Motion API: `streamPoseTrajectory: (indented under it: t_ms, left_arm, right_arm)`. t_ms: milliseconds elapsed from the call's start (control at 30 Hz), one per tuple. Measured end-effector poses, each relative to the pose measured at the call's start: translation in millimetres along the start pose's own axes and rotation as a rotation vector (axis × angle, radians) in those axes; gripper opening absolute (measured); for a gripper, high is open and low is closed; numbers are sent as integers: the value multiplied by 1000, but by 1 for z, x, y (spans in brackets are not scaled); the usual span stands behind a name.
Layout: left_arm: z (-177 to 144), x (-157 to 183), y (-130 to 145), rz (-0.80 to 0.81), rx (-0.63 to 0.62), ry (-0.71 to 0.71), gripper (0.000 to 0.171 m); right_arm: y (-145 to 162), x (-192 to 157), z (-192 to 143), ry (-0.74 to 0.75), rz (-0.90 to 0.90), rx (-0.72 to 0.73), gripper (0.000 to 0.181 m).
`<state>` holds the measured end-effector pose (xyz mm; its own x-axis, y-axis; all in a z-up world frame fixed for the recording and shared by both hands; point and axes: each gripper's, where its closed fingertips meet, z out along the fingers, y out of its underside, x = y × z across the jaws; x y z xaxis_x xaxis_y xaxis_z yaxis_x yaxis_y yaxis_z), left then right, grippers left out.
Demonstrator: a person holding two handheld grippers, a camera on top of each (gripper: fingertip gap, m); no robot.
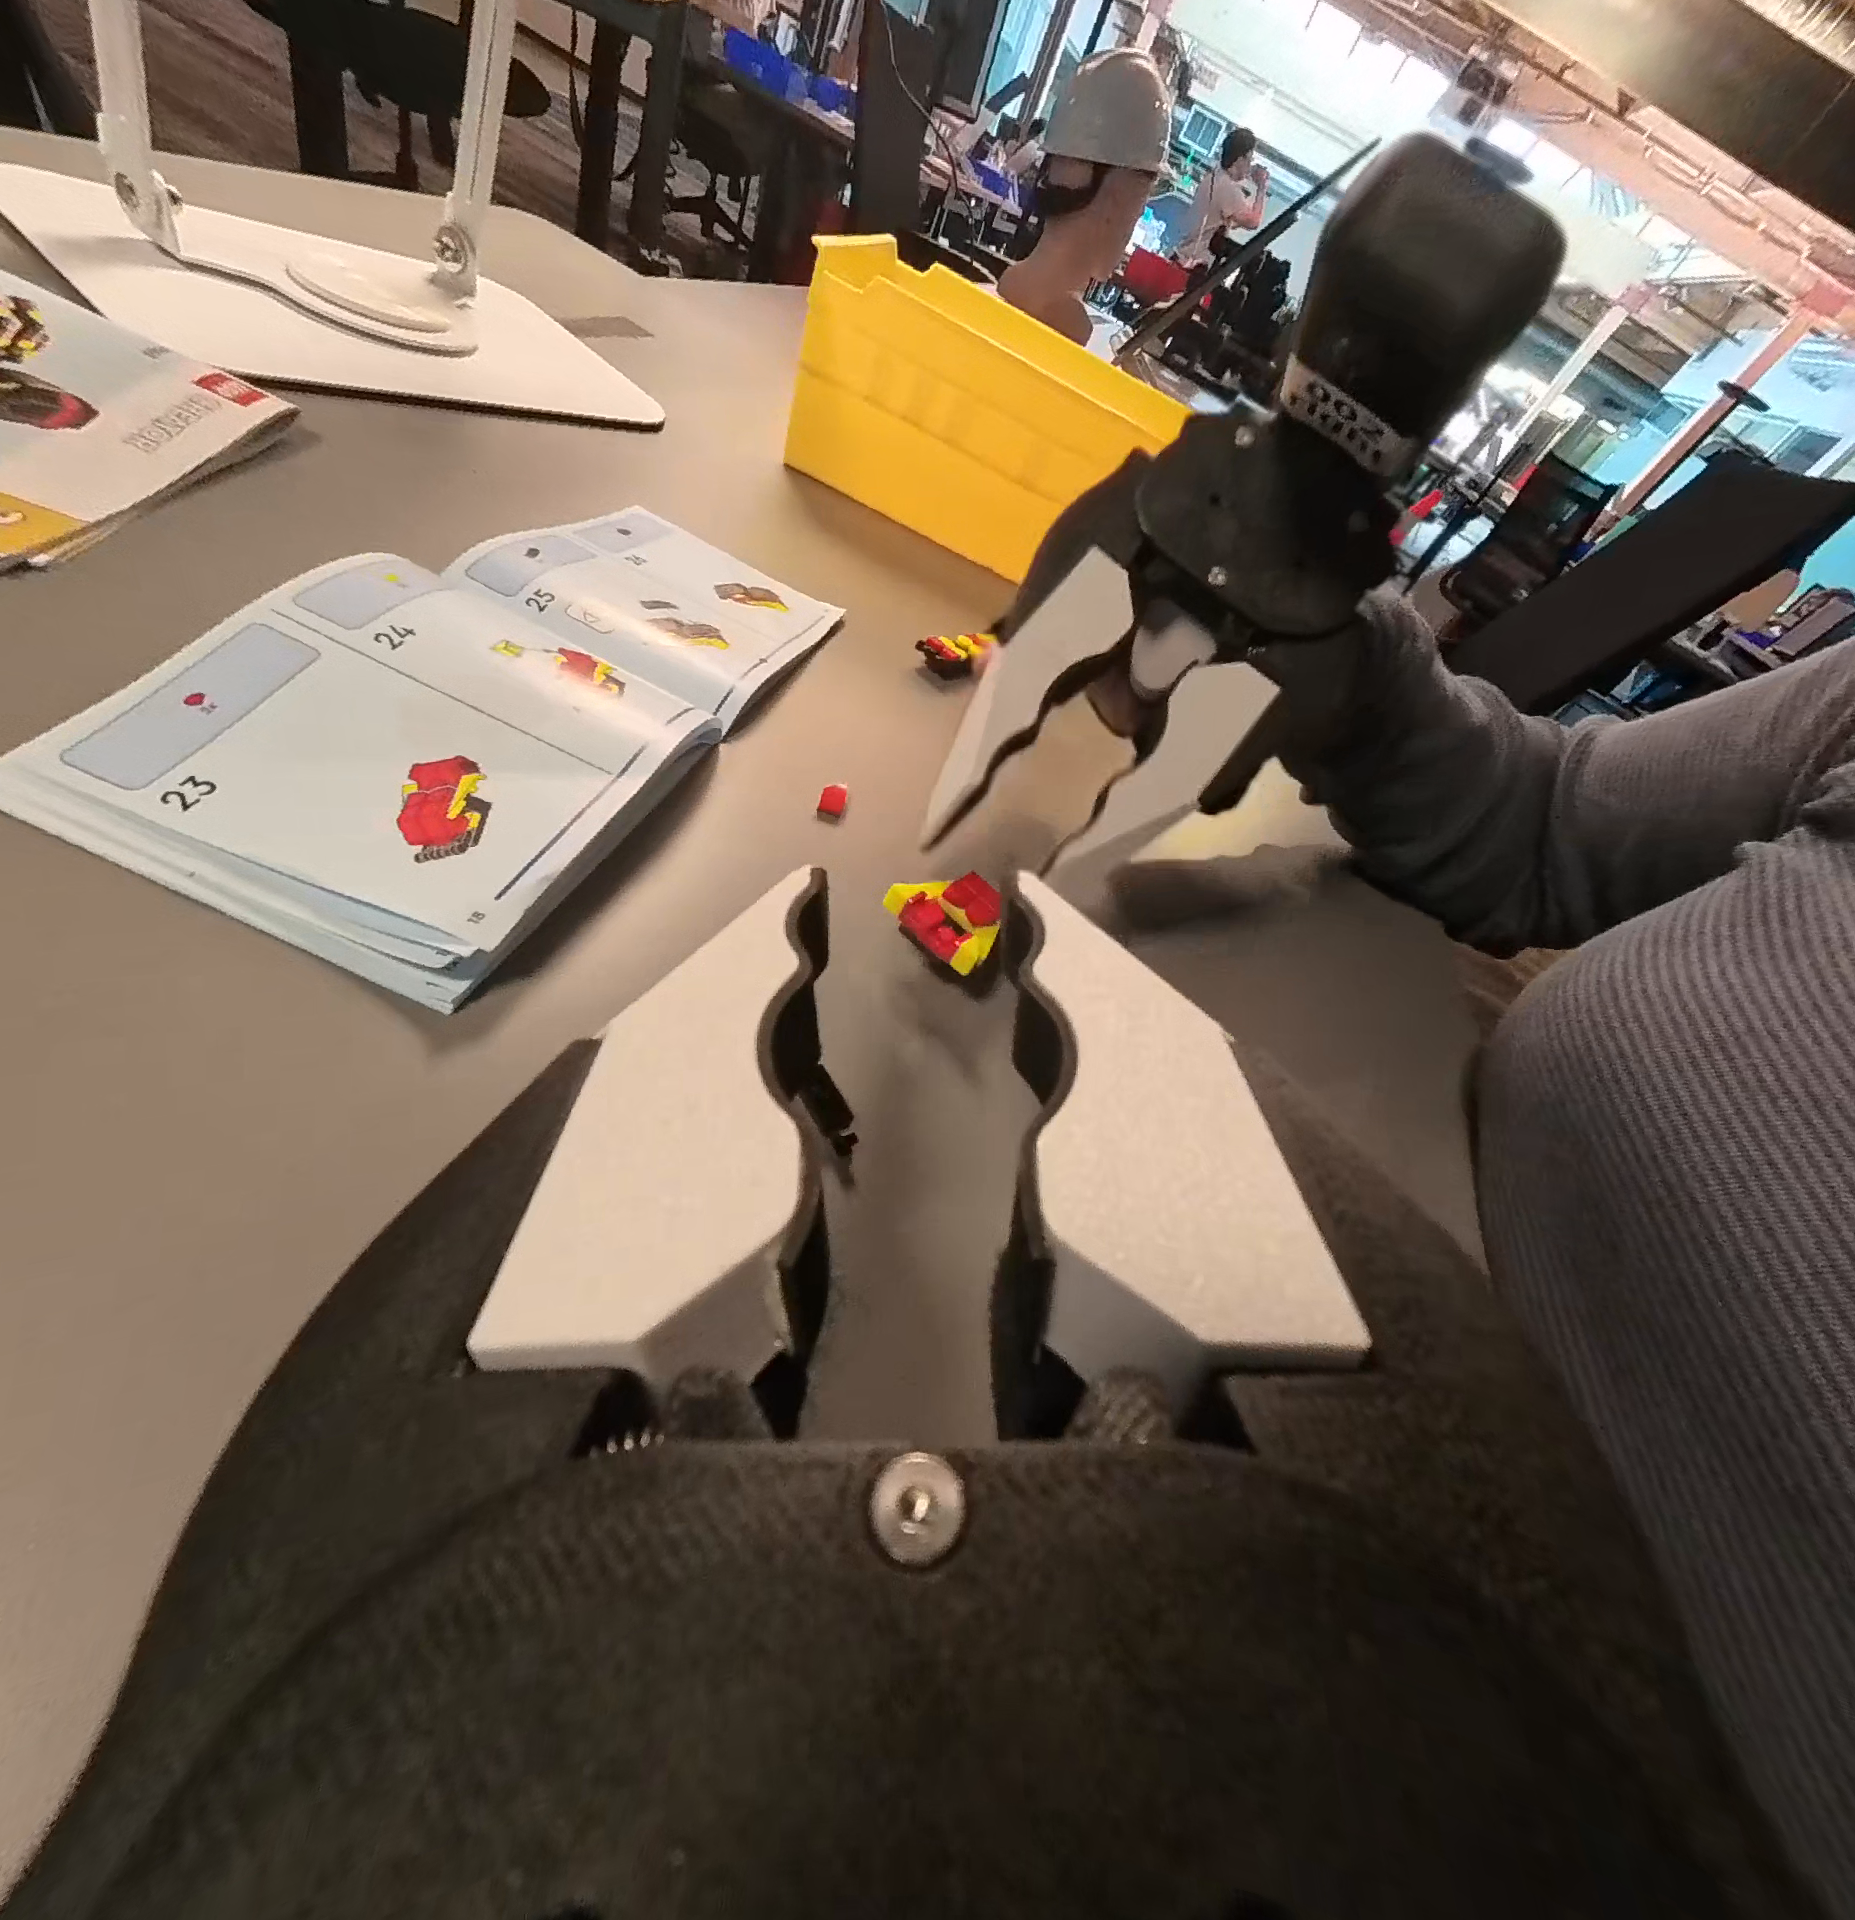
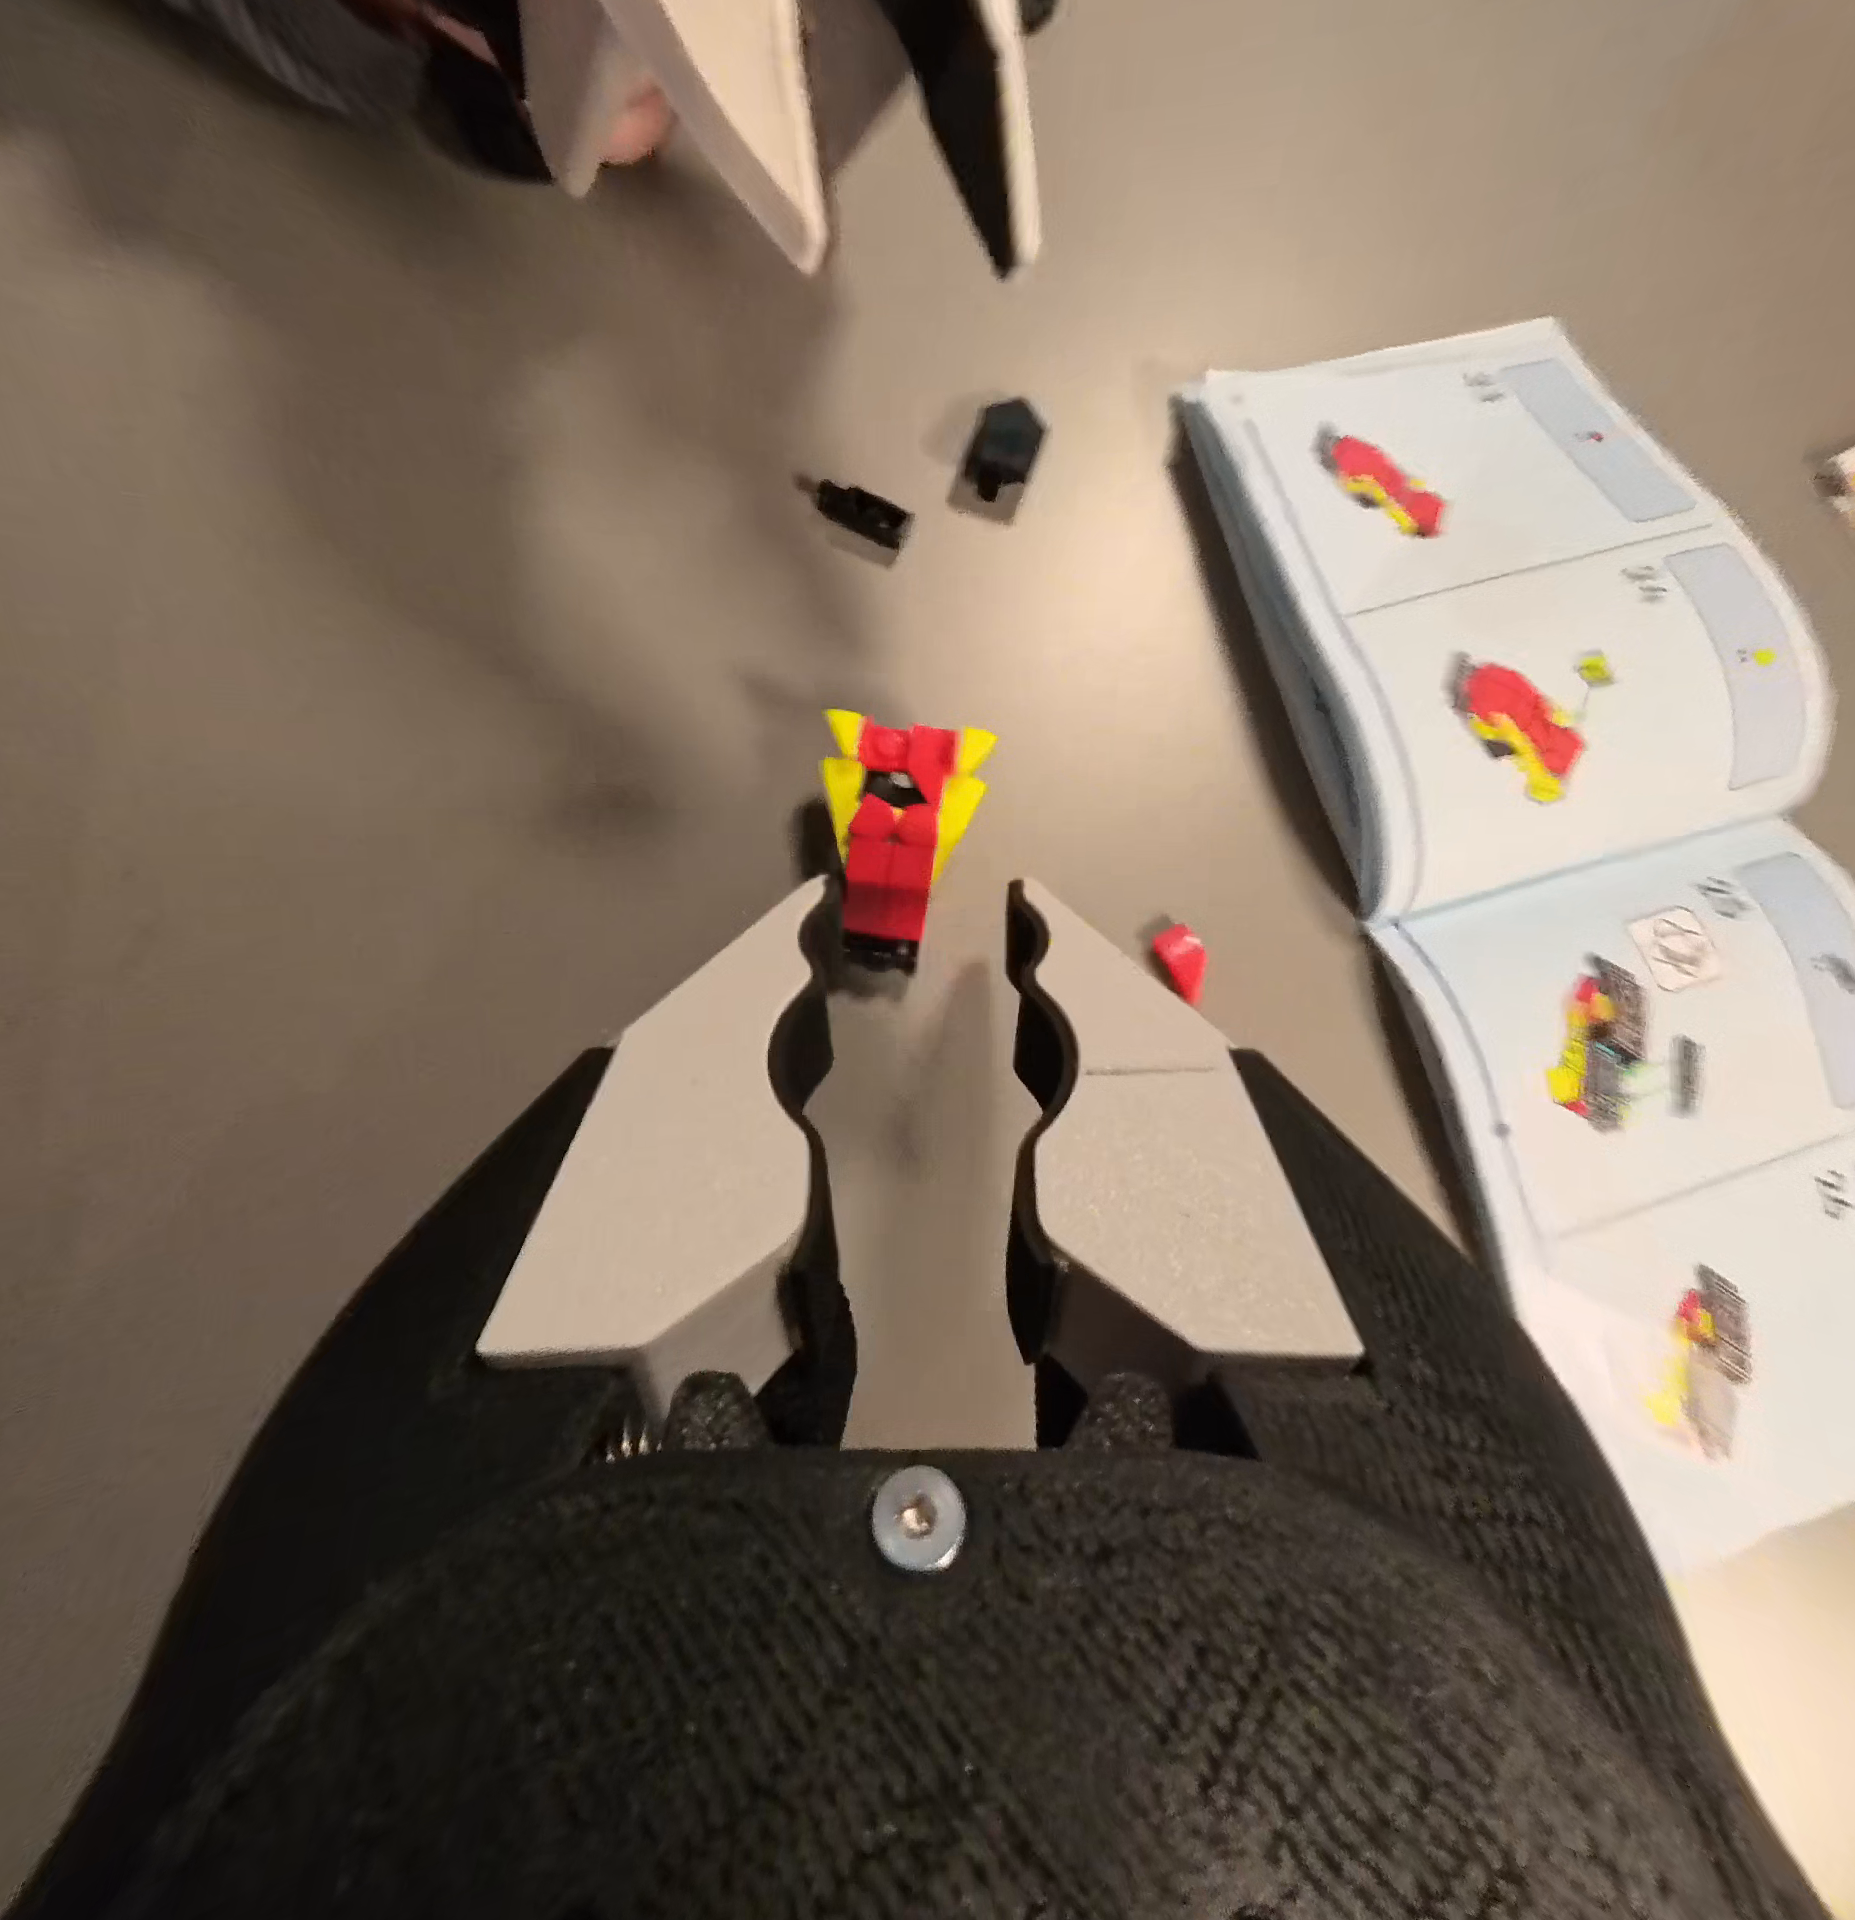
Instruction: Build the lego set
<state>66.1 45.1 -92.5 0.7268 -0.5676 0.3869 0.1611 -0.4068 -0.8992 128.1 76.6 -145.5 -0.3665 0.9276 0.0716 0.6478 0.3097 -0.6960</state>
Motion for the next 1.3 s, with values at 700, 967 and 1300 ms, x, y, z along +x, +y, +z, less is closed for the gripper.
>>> streamPoseTrajectory:
  t_ms: [700,967,1300]
  left_arm:
    - [53,0,29,305,-263,-220,96]
    - [85,-10,38,239,-372,-271,105]
    - [60,-22,43,386,-409,-316,75]
  right_arm:
    - [19,48,4,-165,-160,103,4]
    - [14,42,0,-166,-145,165,3]
    - [-15,26,-14,-189,-192,257,2]
